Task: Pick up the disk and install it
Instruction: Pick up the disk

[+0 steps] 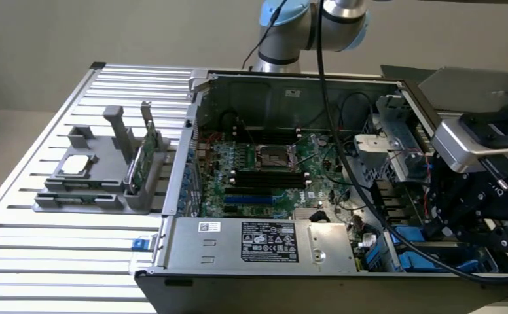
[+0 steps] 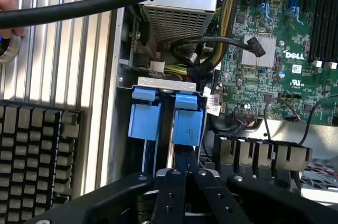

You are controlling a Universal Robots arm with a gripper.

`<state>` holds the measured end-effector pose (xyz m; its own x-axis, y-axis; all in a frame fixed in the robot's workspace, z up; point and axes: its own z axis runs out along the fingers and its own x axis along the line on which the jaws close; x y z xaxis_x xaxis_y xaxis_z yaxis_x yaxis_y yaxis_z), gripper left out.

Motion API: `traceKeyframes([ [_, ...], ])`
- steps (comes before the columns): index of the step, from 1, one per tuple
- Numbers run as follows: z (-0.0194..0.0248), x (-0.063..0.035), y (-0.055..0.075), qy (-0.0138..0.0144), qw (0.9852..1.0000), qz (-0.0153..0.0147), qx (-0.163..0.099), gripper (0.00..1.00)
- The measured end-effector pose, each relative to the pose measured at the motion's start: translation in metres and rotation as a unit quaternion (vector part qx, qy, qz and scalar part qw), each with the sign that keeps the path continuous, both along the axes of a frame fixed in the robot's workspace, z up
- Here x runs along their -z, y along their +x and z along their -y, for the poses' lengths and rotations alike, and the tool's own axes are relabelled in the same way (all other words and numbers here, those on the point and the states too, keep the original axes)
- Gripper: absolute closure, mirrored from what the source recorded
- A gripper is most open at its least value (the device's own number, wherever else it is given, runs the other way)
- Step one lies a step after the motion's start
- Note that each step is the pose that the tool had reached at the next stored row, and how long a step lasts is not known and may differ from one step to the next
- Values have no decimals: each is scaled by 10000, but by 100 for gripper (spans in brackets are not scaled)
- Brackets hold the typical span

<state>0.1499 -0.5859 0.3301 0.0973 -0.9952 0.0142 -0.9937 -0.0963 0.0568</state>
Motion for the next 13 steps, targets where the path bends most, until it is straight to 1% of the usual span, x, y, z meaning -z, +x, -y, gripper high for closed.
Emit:
traceKeyframes([
  [3,-1,4,0,-12,10000,0,-6,89],
  [6,-1,10,1,-48,10000,0,-11,89],
  [8,0,10,2,-58,10000,0,-14,89],
  [11,-1,13,2,-86,10000,0,-18,89],
  [13,0,14,3,-95,10000,0,-20,89],
])
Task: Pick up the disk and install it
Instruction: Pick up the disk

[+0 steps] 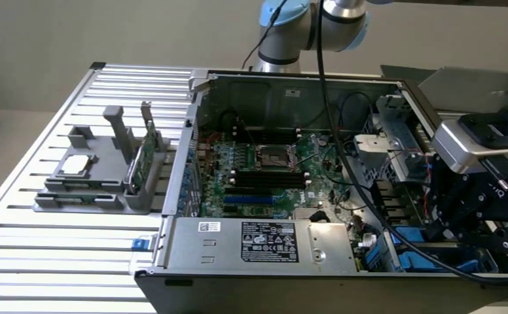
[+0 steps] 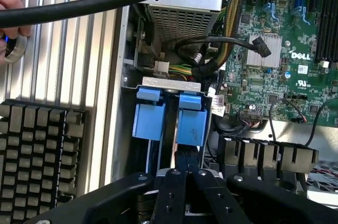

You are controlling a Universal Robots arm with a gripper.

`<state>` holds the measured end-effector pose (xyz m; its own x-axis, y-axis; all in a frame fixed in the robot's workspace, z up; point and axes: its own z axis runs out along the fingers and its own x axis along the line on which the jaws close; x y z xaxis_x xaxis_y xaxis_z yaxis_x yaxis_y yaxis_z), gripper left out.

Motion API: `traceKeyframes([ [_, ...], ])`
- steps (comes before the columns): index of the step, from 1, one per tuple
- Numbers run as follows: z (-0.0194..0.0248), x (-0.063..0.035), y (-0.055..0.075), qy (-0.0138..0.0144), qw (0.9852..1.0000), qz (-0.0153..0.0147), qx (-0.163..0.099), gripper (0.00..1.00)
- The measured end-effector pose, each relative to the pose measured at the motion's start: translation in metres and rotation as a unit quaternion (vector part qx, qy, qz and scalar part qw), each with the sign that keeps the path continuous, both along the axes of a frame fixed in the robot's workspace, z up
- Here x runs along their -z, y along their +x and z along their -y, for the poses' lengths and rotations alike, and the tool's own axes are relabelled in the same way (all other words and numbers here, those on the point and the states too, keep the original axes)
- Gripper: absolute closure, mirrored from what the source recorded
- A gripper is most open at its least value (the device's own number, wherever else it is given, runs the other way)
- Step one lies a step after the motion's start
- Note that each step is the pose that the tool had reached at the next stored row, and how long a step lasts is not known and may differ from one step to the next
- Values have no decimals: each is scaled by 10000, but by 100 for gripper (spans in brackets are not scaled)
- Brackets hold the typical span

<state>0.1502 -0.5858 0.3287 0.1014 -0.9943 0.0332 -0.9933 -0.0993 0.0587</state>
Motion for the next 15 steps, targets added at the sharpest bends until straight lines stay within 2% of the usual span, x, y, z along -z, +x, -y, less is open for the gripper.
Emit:
traceKeyframes([
  [4,0,10,1,-29,10000,0,-5,89],
  [7,0,-7,1,-28,10000,-7,-7,89],
  [15,0,-347,1,-32,10000,-50,-9,89],
])
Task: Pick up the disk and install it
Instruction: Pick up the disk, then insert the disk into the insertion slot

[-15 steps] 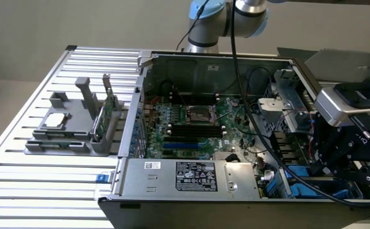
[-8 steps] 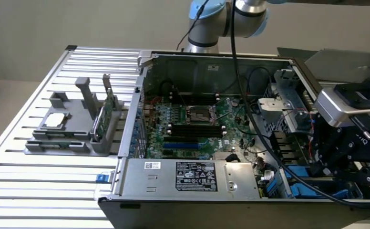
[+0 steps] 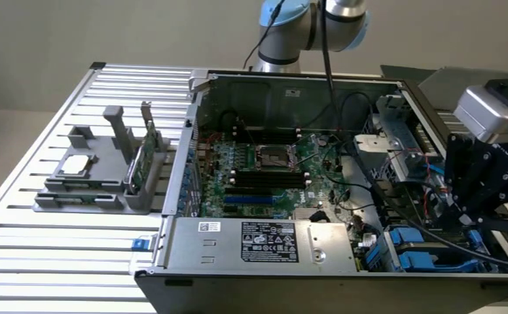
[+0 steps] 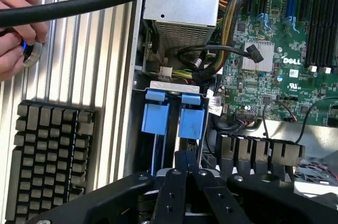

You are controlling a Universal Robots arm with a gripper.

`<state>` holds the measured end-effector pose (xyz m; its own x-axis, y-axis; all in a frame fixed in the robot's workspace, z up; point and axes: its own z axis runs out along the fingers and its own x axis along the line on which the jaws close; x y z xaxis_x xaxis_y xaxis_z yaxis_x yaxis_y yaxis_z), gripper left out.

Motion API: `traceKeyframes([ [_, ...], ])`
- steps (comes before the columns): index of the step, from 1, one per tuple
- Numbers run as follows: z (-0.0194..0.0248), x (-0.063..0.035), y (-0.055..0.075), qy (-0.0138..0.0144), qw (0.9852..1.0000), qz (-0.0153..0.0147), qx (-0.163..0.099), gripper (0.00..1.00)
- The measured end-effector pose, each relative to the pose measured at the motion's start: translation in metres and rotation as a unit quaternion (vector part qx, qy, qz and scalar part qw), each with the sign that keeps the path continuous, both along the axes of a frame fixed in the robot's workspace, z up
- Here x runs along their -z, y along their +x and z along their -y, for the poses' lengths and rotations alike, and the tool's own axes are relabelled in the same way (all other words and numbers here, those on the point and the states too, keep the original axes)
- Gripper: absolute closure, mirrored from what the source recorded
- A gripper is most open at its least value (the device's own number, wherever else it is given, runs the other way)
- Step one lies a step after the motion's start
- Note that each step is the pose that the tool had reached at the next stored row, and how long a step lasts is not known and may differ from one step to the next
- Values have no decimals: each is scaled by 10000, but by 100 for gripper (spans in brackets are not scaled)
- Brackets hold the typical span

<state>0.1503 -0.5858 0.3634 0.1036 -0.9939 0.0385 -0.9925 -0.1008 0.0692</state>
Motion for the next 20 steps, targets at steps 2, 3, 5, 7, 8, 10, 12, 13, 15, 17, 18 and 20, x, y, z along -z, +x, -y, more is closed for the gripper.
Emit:
traceKeyframes([
  [2,0,-33,0,0,10000,-9,0,89],
  [3,0,-32,0,2,10000,-9,0,89],
  [5,0,-32,0,2,10000,-9,0,89],
  [7,0,-33,0,1,10000,-9,0,89],
  [8,0,-33,0,1,10000,-9,0,89],
  [10,0,-33,0,1,10000,-9,0,89],
  [12,0,-34,0,1,10000,-9,0,89],
  [13,0,-33,0,1,10000,-9,0,89],
  [15,0,-33,0,1,10000,-9,0,89],
  [17,0,-34,0,1,10000,-9,0,89],
  [18,0,-33,0,1,10000,-9,0,89],
  [20,0,-33,0,1,10000,-9,0,82],
])
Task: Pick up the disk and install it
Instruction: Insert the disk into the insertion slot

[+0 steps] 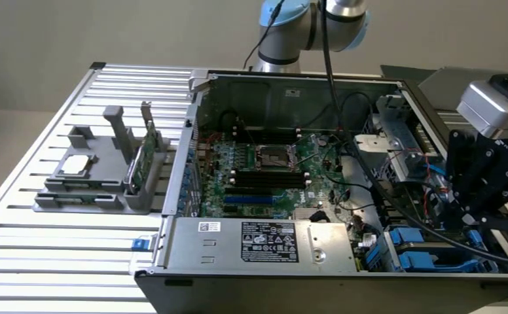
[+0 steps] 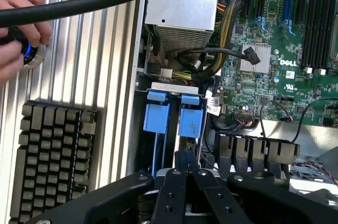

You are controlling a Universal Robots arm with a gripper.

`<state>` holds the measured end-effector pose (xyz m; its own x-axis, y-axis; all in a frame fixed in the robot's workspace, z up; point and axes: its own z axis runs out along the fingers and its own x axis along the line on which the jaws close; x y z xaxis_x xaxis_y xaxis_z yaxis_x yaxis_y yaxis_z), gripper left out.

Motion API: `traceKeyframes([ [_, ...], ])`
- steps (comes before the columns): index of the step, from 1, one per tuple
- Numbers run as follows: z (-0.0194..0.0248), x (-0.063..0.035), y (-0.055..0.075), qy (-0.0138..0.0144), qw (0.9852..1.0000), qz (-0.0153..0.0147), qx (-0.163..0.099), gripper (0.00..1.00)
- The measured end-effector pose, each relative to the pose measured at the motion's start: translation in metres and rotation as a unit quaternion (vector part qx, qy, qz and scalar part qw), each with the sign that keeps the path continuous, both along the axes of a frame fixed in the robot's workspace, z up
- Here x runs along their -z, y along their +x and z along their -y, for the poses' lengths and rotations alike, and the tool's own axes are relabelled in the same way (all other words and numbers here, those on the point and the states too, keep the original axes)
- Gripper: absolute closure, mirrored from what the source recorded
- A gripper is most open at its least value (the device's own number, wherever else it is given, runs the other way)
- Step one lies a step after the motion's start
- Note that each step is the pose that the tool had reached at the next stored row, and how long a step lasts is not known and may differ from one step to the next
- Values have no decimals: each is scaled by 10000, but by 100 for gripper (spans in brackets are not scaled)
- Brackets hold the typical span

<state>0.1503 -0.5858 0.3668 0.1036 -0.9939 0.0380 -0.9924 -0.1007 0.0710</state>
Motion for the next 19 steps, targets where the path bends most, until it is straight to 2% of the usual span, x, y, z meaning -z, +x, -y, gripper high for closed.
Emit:
traceKeyframes([
  [1,0,0,0,0,10000,0,0,82],
  [2,0,0,0,0,10000,0,0,76],
  [4,0,0,0,0,10000,0,0,76],
  [5,0,0,0,-1,10000,0,3,69],
  [8,0,-1,5,-1,10000,0,85,69],
  [11,0,-1,5,-1,9996,0,294,69],
  [15,0,-1,5,-1,9981,0,610,69],
  [19,0,0,5,-1,9957,0,930,69],
])
